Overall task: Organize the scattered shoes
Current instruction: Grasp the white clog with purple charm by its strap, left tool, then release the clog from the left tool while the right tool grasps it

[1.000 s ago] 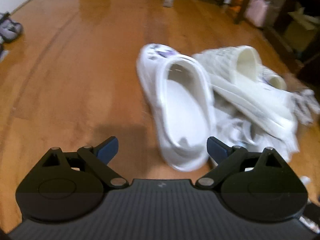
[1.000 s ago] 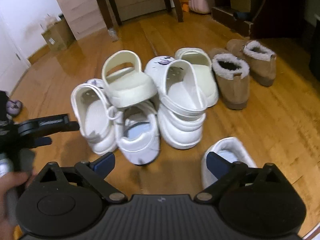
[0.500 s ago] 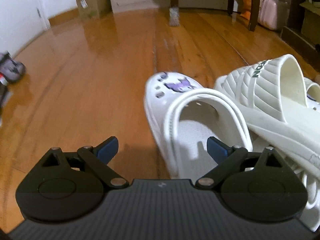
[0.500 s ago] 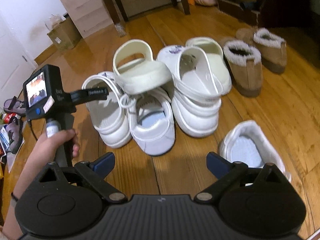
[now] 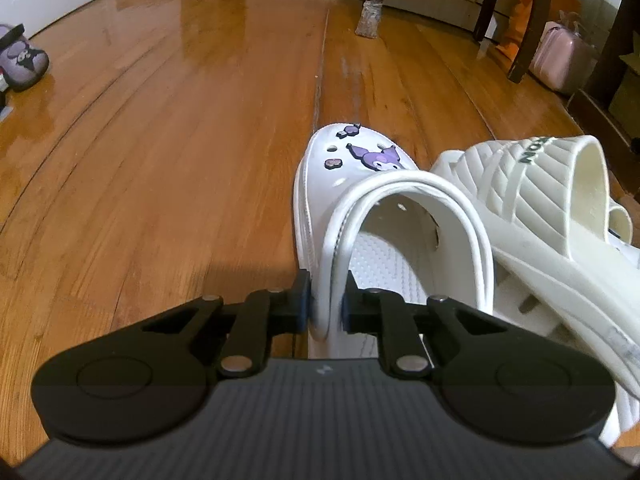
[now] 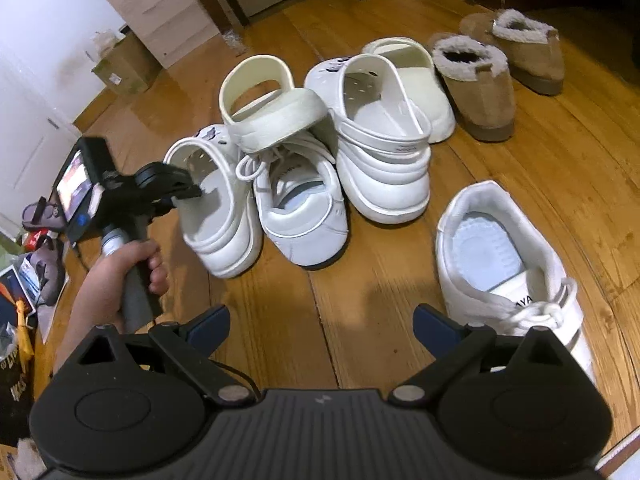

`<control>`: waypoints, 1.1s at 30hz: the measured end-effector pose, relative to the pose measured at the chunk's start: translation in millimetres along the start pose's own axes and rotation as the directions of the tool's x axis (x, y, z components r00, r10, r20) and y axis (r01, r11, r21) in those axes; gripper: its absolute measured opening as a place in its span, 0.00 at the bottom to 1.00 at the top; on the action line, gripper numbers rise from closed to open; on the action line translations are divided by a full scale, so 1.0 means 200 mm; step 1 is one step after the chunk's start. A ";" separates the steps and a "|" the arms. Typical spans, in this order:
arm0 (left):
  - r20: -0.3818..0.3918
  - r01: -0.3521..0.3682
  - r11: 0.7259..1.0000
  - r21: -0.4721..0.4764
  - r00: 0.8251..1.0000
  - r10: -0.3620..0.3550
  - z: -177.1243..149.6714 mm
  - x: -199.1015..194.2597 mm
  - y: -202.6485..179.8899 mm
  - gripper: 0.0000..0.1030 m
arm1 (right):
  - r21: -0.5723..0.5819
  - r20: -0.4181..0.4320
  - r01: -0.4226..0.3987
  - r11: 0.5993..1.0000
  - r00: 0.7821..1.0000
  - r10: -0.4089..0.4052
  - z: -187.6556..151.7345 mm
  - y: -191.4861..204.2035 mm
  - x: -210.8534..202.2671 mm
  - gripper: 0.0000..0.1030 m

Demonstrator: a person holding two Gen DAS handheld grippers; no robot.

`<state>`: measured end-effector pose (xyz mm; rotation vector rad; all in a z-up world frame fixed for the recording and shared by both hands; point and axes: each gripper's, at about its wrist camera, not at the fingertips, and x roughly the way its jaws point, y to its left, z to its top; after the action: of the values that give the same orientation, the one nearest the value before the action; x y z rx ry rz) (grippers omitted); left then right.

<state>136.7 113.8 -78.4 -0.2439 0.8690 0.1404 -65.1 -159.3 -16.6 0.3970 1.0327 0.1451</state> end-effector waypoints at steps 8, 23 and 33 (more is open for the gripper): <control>-0.008 0.015 1.000 -0.019 1.000 -0.016 -0.12 -0.20 0.07 0.15 | 0.017 -0.042 -0.019 1.000 0.999 0.020 -0.05 -0.03 -0.01 0.96; -0.037 -0.027 0.998 -0.064 0.999 0.025 -0.39 -0.59 0.09 0.16 | -0.008 -0.184 -0.064 0.998 0.981 0.062 -0.27 0.06 -0.02 0.95; -0.157 0.038 0.997 -0.060 0.986 -0.047 -0.52 -0.62 0.09 0.16 | -0.069 -0.243 -0.110 0.992 0.966 0.090 -0.32 0.20 0.01 0.95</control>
<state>-23.8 100.6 -51.0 -0.3299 1.0181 0.1069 -116.2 -106.8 -31.3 0.3629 1.2405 0.3313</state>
